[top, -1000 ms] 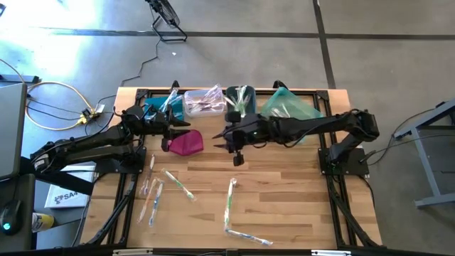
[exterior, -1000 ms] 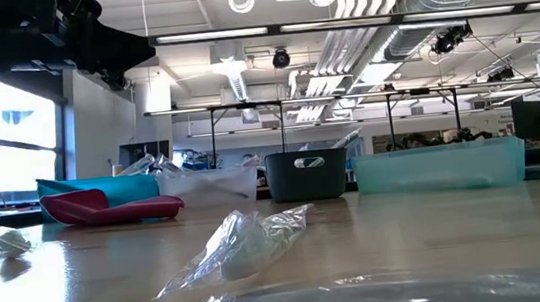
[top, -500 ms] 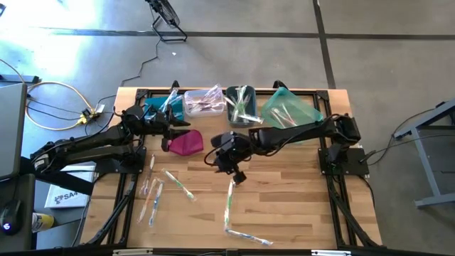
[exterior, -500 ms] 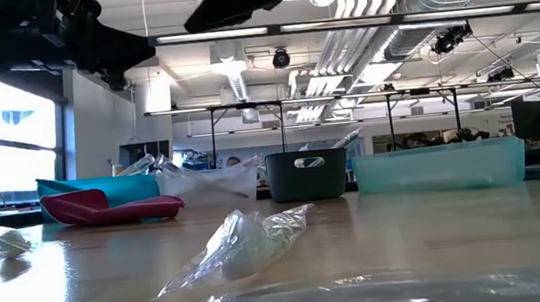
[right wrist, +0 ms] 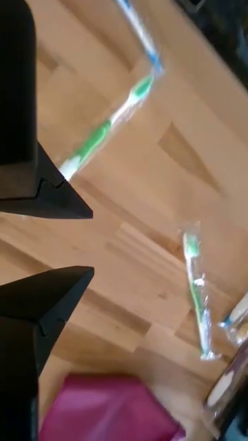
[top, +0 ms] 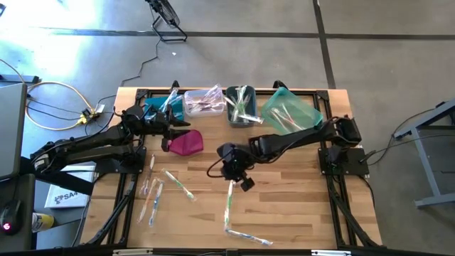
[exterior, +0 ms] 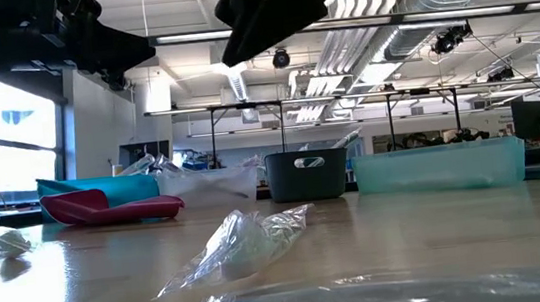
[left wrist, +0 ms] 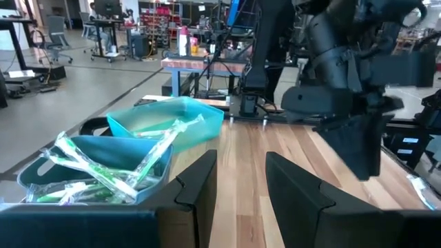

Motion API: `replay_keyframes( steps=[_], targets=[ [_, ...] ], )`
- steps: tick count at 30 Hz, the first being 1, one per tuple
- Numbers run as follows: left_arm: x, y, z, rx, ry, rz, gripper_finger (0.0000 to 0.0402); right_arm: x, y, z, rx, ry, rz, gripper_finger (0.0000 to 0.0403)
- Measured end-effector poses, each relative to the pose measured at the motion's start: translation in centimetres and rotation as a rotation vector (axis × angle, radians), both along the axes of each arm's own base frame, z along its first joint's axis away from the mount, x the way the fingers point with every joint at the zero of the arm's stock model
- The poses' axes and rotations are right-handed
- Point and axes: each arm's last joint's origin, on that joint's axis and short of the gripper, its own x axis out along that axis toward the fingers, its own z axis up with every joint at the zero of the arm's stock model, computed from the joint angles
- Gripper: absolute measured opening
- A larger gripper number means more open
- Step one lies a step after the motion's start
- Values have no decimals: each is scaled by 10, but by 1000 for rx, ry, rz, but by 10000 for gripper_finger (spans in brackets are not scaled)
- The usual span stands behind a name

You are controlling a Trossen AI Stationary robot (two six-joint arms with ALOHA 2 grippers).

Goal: Pick & Place Toothbrushes
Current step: Put the green toothbrush into the dark blue bin

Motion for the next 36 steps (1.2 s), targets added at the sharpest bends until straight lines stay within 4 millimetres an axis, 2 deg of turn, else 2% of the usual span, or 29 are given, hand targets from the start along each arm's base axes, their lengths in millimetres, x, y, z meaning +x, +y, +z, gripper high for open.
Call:
replay_keyframes(
  steps=[6, 13, 24, 29, 36],
  targets=[
    [0, 0, -1, -11, 13, 0, 122, 8, 12, -23, -40, 26, 11, 142],
    [0, 0, -2, -14, 20, -2, 122, 12, 22, -68, -22, 192, 52, 178],
    [0, 0, -2, -16, 23, -1, 122, 17, 24, -111, 18, 303, 93, 184],
    [0, 0, -3, -18, 26, 1, 122, 21, 25, -120, 9, 292, 97, 184],
    [0, 0, -3, -19, 29, 0, 122, 22, 24, -120, 8, 297, 93, 166]
  ],
)
